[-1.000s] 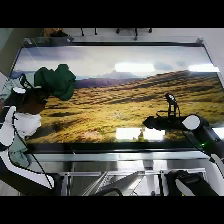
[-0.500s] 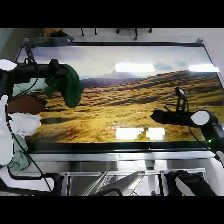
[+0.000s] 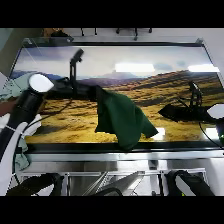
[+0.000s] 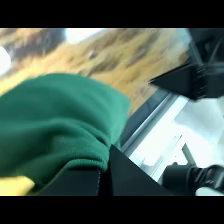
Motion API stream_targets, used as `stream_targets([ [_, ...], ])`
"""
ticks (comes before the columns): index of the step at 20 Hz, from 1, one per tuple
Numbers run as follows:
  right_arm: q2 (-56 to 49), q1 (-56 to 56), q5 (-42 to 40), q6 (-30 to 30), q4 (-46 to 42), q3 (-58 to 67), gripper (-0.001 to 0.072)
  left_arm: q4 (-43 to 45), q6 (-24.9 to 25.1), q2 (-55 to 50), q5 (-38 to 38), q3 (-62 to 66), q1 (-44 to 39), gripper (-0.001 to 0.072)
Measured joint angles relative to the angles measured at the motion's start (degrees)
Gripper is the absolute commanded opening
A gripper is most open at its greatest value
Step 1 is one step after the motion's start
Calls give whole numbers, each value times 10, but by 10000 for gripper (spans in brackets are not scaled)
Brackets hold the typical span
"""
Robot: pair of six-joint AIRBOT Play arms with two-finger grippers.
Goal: Fold the shirts.
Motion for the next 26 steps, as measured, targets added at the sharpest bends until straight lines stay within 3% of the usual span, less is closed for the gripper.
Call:
stream_targets([
  [1, 0, -1, 9, -3, 0, 0, 387, 2, -2, -6, 10, -15, -10, 665],
  [2, 0, -2, 17, -4, 0, 1, 387, 4, -3, -13, 14, -27, -16, 706],
  [7, 0, -3, 69, -6, -16, 2, 394, 22, -6, -40, -34, -53, 21, 706],
  [12, 10, -5, 126, 11, -77, -36, 394, 115, -9, -7, -91, -132, 104, 706],
  [18, -6, -6, 77, 31, -109, -108, 394, 83, 38, -9, 4, -277, 149, 706],
  [24, -67, -6, 38, 30, -113, -117, 394, -2, 97, -119, 65, -251, 119, 704],
  [25, -75, -6, 36, 27, -114, -115, 394, -10, 102, -136, 66, -237, 114, 571],
  [26, -81, -7, 34, 26, -114, -113, 394, -17, 106, -156, 67, -221, 109, 341],
])
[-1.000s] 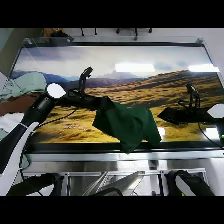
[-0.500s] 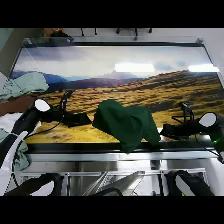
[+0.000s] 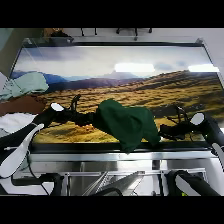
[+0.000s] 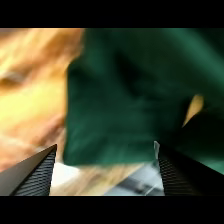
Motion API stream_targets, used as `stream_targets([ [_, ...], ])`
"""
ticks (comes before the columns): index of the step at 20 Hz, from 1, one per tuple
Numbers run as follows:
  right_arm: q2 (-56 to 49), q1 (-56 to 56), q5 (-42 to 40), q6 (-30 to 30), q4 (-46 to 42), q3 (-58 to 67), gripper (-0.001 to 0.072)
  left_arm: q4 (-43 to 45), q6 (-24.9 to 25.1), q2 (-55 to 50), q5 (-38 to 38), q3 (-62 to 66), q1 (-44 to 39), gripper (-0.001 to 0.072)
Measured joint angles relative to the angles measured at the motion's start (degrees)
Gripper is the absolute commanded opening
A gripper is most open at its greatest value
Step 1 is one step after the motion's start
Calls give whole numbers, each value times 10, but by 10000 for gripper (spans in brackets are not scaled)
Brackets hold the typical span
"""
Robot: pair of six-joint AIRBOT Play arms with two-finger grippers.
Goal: Fold the shirts.
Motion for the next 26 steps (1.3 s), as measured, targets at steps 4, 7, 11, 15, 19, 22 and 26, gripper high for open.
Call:
stream_targets([
  [4, -17, -44, -10, -8, 0, 7, 394, 1, 6, -56, -12, 49, -9, 12],
  [7, -33, -104, -10, -48, 36, 8, 394, -2, 8, -70, -35, 74, -7, 12],
  [11, -75, -136, 1, -123, 122, 8, 394, -5, 9, -61, -54, 87, -3, 12],
  [15, -139, -114, 8, -184, 182, 8, 311, -5, 9, -48, -65, 90, -2, 12],
  [19, -174, -93, 20, -264, 267, 14, 14, 1, 8, -31, -82, 91, 2, 10],
  [22, -168, -108, 63, -304, 342, 74, 14, 42, -14, 23, -99, 105, 29, 9],
  [26, -130, -169, 110, -322, 475, 251, 13, 113, -52, 148, -169, 199, 110, 9],
])
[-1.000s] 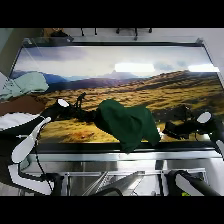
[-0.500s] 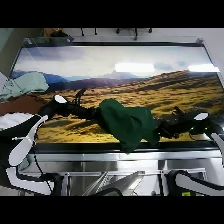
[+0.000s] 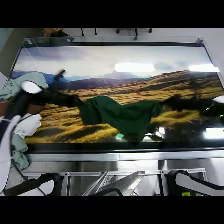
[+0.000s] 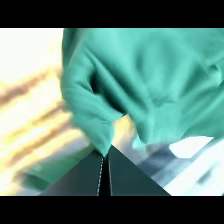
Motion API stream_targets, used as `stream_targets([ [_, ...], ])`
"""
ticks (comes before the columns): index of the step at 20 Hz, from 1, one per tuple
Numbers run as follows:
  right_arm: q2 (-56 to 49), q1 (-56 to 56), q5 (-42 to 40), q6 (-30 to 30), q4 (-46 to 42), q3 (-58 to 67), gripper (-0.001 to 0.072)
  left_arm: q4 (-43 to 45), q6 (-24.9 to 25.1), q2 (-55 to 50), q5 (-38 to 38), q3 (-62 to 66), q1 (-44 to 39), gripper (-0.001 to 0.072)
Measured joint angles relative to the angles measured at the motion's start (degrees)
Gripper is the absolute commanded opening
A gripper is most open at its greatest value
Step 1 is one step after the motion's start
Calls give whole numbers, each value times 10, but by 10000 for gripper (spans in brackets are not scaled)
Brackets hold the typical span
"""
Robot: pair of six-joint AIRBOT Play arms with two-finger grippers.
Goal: Fold the shirts.
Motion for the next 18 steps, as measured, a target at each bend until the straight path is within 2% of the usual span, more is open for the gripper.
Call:
stream_targets([
  [4, 35, -59, 15, -5, 149, 220, 13, 23, -13, 133, -38, 150, 81, 10],
  [8, 70, -78, -3, -9, 208, 368, 13, 32, -2, 241, -45, 279, 146, 10],
  [13, 104, -83, -57, -34, 204, 446, 13, 76, 7, 319, -40, 351, 205, 11],
  [18, 62, -75, -48, -40, 134, 434, 15, 100, 11, 294, -40, 273, 158, 10],
])
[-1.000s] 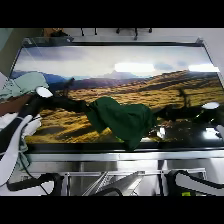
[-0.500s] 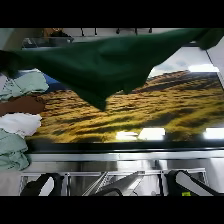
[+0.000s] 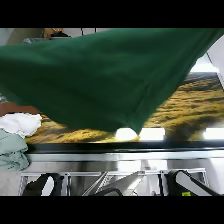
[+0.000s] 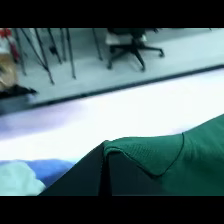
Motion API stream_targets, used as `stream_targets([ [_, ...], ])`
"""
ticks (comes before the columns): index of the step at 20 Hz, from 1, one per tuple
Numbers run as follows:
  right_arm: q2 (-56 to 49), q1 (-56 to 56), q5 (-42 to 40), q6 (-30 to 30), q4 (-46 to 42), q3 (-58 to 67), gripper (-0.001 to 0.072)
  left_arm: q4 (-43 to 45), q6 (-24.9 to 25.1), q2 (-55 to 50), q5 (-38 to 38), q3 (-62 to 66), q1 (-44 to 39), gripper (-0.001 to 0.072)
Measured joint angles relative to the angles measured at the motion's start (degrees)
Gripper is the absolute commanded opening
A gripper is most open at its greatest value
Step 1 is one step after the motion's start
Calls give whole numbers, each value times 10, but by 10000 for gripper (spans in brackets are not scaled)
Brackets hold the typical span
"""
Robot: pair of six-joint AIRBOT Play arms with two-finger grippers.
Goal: Fold the shirts.
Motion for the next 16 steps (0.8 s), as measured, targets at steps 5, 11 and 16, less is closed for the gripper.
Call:
stream_targets([
  [5, -123, 128, -10, -30, -70, -116, 15, 10, 8, -119, 56, -147, -115, 11],
  [11, -303, 221, -127, -33, -146, -169, 291, 11, 13, -322, 141, -236, -171, 16],
  [16, -312, 163, -99, 2, -173, -175, 294, 11, 14, -442, 81, -187, -151, 707],
])
